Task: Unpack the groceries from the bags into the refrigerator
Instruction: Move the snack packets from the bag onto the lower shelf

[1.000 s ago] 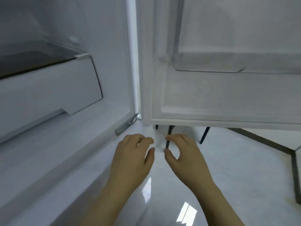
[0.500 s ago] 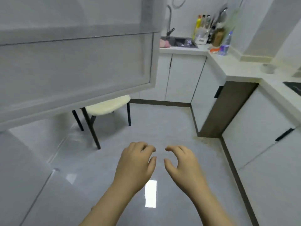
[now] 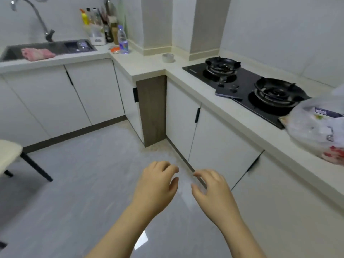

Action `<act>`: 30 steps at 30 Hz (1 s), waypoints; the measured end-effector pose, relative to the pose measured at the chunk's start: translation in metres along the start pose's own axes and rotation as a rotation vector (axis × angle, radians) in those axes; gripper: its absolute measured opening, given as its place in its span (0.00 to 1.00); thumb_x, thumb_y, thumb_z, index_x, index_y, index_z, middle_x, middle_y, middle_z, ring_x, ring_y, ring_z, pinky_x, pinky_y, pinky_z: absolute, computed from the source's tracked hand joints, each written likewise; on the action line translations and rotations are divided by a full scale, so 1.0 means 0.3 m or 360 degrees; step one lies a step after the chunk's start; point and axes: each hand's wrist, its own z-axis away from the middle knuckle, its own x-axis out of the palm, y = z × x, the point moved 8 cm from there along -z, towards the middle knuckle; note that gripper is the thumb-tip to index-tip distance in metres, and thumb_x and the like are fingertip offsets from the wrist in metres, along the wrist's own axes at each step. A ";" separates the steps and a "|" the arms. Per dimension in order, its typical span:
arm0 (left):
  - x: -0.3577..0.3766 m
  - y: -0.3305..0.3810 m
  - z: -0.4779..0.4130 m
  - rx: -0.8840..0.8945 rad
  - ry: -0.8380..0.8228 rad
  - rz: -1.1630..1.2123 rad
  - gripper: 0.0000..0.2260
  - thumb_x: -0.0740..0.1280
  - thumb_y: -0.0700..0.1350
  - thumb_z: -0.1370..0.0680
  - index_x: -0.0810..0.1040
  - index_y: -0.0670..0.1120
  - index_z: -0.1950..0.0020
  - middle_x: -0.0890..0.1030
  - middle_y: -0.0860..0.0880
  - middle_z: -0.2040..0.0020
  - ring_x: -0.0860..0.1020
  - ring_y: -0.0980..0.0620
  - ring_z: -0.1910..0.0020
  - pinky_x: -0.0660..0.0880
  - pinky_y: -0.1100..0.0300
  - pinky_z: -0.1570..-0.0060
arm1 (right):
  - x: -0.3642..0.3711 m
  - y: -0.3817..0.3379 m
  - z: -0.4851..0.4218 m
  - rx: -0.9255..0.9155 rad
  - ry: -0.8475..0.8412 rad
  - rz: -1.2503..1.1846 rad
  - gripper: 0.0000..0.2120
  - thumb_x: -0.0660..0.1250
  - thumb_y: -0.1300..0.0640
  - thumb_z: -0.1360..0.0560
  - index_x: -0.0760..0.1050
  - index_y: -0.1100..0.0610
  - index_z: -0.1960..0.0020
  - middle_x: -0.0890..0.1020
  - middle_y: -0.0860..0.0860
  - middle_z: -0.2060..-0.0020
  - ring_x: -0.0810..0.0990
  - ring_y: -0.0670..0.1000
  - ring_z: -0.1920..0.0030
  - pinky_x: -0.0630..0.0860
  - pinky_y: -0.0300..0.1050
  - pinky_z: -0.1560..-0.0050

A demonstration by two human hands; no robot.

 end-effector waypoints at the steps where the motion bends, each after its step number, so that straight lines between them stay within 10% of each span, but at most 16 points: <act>1: 0.032 0.043 -0.043 0.0065 -0.0029 0.0017 0.09 0.75 0.45 0.31 0.81 0.50 0.53 0.81 0.52 0.56 0.79 0.52 0.57 0.75 0.63 0.61 | -0.032 0.048 -0.005 0.0061 0.0042 -0.0009 0.15 0.60 0.51 0.22 0.70 0.48 0.36 0.71 0.42 0.38 0.66 0.43 0.37 0.64 0.36 0.37; 30: 0.603 0.939 -0.980 0.1361 -0.0238 0.0481 0.11 0.61 0.48 0.31 0.81 0.48 0.56 0.80 0.51 0.61 0.79 0.48 0.63 0.76 0.57 0.69 | -0.630 0.895 -0.318 0.1100 0.0943 0.0030 0.14 0.65 0.56 0.27 0.76 0.54 0.41 0.77 0.48 0.43 0.72 0.51 0.41 0.66 0.41 0.40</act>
